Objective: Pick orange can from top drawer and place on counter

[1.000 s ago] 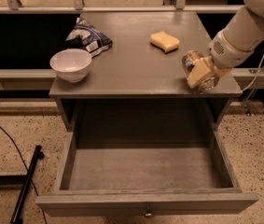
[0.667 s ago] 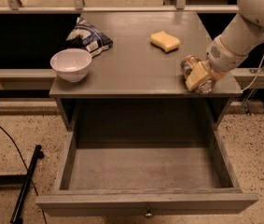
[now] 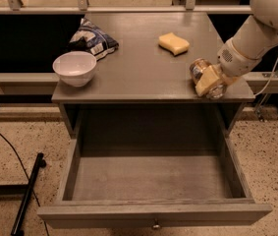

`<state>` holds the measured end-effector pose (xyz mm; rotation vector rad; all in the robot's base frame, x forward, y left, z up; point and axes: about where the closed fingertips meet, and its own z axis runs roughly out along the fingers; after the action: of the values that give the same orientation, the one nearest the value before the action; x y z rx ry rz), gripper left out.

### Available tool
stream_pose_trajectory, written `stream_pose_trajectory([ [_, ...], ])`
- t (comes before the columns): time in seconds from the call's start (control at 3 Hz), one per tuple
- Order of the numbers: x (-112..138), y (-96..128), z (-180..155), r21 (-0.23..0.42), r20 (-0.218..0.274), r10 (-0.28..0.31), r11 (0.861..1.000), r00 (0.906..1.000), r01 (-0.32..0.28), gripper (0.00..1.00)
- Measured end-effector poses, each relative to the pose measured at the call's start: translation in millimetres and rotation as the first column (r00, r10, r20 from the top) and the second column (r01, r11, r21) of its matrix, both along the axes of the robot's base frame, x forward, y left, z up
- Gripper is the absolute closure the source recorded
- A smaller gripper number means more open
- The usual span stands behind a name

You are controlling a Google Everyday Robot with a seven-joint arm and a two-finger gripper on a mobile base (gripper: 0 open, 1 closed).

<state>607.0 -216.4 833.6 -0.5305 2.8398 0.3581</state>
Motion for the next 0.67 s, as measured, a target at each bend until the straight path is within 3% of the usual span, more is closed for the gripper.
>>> stream_pose_trajectory([
  [0.33,0.0,0.0,0.3,0.000,0.000,0.000,1.000,1.0000,0.000,0.05],
  [0.67,0.0,0.1,1.0,0.000,0.000,0.000,1.000,1.0000,0.000,0.00],
])
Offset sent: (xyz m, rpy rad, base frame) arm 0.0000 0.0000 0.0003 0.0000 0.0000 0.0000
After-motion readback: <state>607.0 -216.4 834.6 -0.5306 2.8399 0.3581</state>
